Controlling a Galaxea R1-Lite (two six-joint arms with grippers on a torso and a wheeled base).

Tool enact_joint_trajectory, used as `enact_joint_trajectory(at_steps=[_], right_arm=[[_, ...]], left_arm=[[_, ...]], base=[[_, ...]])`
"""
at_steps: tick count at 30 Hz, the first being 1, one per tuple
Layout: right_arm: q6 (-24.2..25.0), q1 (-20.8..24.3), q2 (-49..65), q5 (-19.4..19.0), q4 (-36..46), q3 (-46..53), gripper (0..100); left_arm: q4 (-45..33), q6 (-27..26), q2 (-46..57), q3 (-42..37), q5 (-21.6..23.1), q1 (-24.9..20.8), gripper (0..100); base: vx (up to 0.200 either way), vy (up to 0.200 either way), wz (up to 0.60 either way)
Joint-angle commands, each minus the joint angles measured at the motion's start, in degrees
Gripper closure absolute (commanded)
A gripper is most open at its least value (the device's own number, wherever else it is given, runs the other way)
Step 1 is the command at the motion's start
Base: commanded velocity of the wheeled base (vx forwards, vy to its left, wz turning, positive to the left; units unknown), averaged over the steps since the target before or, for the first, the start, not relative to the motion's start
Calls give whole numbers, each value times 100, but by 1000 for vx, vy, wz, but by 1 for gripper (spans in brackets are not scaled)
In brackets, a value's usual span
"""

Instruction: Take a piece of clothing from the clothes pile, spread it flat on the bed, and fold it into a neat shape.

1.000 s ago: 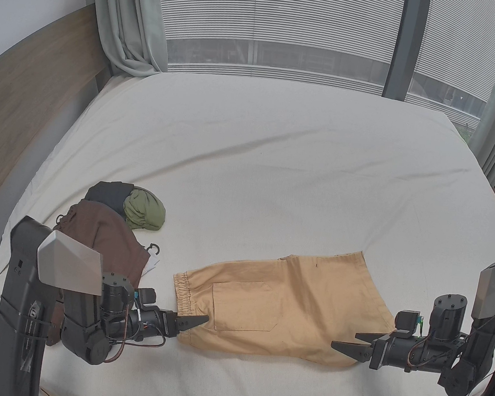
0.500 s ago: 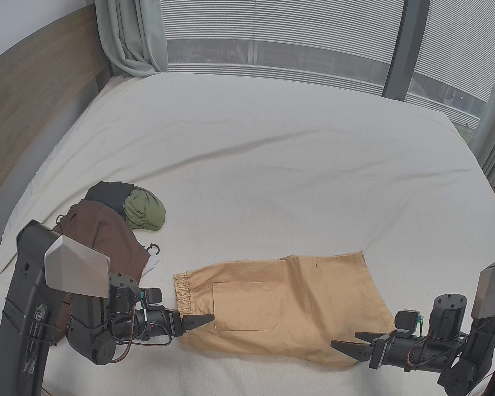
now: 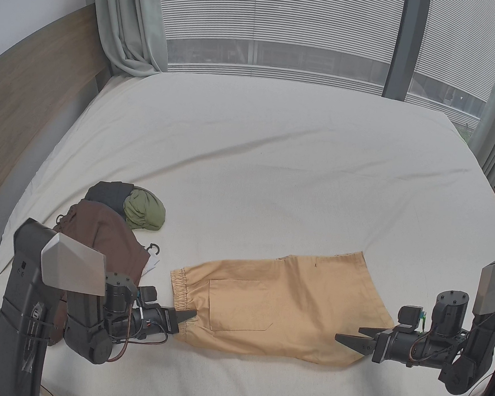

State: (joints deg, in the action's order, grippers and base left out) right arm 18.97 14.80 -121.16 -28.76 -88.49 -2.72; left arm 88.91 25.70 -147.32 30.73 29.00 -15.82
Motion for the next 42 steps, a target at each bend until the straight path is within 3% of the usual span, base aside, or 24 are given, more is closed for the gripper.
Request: enact_joint_trajectory(at_steps=[1, 17, 42], right_arm=[[2, -100, -39, -25, -1, -27, 0], [2, -91, -39, -42, 7, -36, 0], [2, -56, -48, -42, 7, -27, 0]], left_arm=[[30, -12, 134, -129, -35, 53, 100], [13, 5, 925, -990, 71, 369, 100], [13, -258, 1259, -1641, 1002, 1477, 100]], base=[[0, 0, 0], [0, 0, 0], [0, 0, 0]])
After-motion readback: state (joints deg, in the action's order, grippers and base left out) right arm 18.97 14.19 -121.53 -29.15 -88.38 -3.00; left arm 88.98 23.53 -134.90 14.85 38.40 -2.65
